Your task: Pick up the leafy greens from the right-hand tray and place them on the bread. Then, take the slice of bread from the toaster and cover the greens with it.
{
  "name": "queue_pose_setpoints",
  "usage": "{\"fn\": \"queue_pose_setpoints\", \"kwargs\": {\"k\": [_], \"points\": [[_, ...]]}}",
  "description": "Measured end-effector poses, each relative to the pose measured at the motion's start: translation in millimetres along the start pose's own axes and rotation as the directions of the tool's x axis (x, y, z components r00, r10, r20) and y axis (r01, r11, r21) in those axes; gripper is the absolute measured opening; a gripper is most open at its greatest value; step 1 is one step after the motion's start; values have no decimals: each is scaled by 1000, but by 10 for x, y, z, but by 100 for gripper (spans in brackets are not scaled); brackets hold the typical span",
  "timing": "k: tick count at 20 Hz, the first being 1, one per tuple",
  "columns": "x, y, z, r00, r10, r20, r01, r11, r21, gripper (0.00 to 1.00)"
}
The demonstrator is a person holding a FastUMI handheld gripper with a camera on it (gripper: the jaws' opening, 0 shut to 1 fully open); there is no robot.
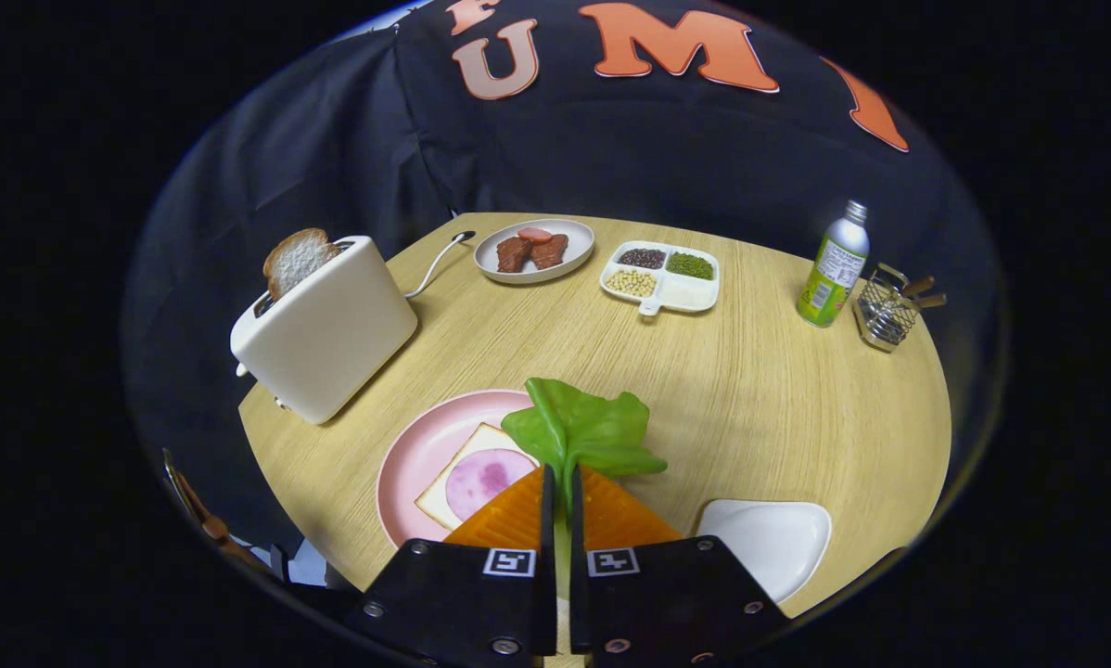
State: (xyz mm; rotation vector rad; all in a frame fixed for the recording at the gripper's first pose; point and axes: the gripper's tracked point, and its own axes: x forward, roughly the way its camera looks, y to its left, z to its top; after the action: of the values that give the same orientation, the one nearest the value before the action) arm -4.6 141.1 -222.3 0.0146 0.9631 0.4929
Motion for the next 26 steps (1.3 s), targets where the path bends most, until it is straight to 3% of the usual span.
{"fn": "queue_pose_setpoints", "kwargs": {"k": [16, 26], "points": [[324, 647, -277, 982, 152, -112, -155, 988, -21, 6], [295, 536, -320, 991, 77, -107, -91, 987, -131, 45]]}}
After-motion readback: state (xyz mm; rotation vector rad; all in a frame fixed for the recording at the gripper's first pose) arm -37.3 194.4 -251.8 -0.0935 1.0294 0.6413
